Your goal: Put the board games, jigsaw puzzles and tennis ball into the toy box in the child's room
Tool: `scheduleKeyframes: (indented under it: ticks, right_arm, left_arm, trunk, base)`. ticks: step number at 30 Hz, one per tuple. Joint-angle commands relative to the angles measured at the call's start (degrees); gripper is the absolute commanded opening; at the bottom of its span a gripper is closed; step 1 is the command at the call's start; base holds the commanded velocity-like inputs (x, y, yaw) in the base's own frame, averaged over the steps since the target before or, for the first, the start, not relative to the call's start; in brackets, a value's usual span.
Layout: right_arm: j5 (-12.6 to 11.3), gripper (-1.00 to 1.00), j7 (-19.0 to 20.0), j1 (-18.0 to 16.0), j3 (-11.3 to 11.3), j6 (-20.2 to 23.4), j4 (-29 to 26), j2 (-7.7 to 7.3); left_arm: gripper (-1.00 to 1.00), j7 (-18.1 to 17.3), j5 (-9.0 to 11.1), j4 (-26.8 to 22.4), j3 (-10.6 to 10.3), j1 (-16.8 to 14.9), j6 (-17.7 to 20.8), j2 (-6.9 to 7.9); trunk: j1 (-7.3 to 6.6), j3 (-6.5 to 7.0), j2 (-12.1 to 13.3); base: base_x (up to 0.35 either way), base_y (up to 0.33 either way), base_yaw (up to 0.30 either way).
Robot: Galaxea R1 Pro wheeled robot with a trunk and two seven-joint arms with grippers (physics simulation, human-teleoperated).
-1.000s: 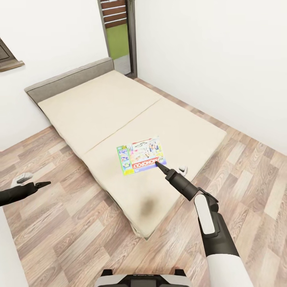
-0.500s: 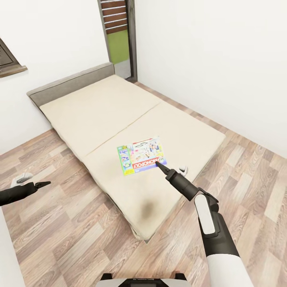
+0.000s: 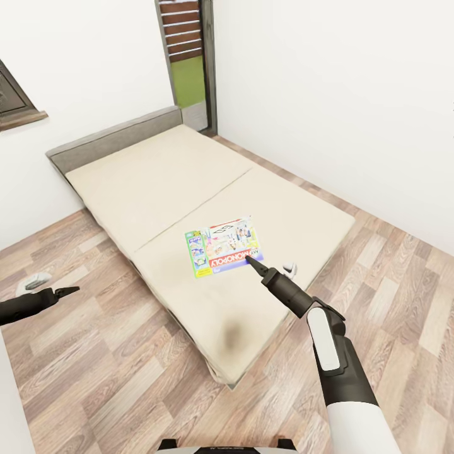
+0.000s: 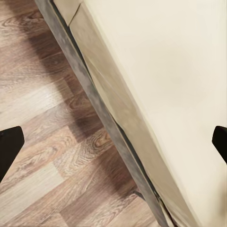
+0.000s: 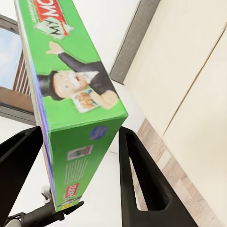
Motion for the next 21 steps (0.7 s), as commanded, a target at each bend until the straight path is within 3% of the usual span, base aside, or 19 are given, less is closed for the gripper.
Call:
scheduleKeyframes:
  ticks: [1,21]
  right_arm:
    - [-0.2,-1.00,0.1,0.0,-0.1,0.4,0.0,0.06]
    - [-0.1,-1.00,0.1,0.0,0.2,-3.6,2.7,0.06]
  left_arm:
    - [1.00,-0.1,0.2,0.0,0.1,0.0,0.4,-0.01]
    - [1.00,0.0,0.2,0.0,-0.2,0.0,0.4,-0.12]
  trunk:
    - [0.02,0.04,-0.1]
    - [0.02,1.90,-0.1]
  base:
    - [0.000,0.000,0.000]
    - [0.000,0.000,0.000]
